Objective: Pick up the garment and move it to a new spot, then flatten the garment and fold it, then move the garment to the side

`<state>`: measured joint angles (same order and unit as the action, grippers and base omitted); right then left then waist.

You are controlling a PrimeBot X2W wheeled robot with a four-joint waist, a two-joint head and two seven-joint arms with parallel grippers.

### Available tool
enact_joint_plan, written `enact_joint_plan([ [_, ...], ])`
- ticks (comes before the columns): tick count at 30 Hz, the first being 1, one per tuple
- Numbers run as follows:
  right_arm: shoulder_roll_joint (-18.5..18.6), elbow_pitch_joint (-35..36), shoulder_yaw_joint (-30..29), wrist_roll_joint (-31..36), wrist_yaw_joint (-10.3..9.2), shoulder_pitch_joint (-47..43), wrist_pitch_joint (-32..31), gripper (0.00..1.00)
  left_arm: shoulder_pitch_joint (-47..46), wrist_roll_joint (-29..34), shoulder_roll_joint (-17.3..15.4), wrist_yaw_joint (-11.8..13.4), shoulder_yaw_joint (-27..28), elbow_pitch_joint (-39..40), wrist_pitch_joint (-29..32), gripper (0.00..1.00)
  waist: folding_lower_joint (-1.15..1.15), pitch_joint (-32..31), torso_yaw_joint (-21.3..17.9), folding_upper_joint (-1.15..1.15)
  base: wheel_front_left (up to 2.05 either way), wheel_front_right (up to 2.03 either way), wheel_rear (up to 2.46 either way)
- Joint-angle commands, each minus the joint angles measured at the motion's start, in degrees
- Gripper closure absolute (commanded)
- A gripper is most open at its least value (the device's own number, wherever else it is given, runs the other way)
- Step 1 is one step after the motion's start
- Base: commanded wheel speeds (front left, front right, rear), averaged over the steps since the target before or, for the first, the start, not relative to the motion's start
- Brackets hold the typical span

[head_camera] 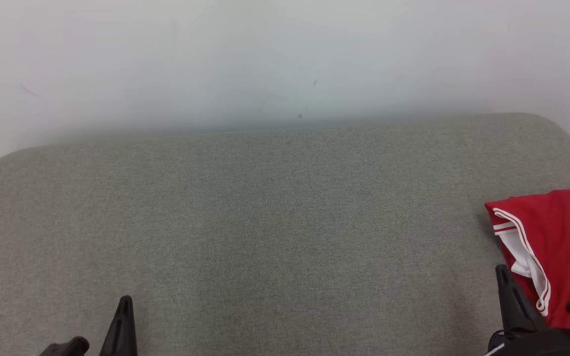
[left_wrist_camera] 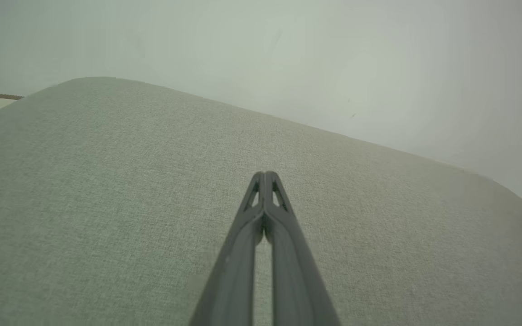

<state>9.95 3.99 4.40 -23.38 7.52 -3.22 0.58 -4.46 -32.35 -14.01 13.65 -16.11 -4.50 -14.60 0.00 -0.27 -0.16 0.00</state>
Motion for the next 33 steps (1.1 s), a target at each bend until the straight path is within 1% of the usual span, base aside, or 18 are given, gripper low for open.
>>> enact_joint_plan([
  [1, 0.88, -0.53, -1.22, -3.27, -0.01, 2.04, -0.62, 1.00, -2.43, -3.05, -0.03, -0.82, -0.13, -0.59, -0.08, 1.00, 0.00, 0.02, 0.00, 0.00, 0.00, 0.00, 0.00],
  [17, 1.68, -7.71, -7.05, -18.67, -0.01, 6.25, -5.13, 1.00, -6.66, -17.90, 2.41, -5.37, -1.64, -6.00, -0.21, 1.00, 0.00, 0.18, 0.02, 0.00, 0.00, 0.00, 0.00],
  [33, 1.94, -13.43, -12.37, -30.22, -0.02, 9.68, -9.15, 1.00, -9.71, -29.43, 4.36, -8.92, -2.69, -10.13, -0.28, 1.00, 0.00, 0.33, 0.02, 0.00, 0.00, 0.00, 0.00],
])
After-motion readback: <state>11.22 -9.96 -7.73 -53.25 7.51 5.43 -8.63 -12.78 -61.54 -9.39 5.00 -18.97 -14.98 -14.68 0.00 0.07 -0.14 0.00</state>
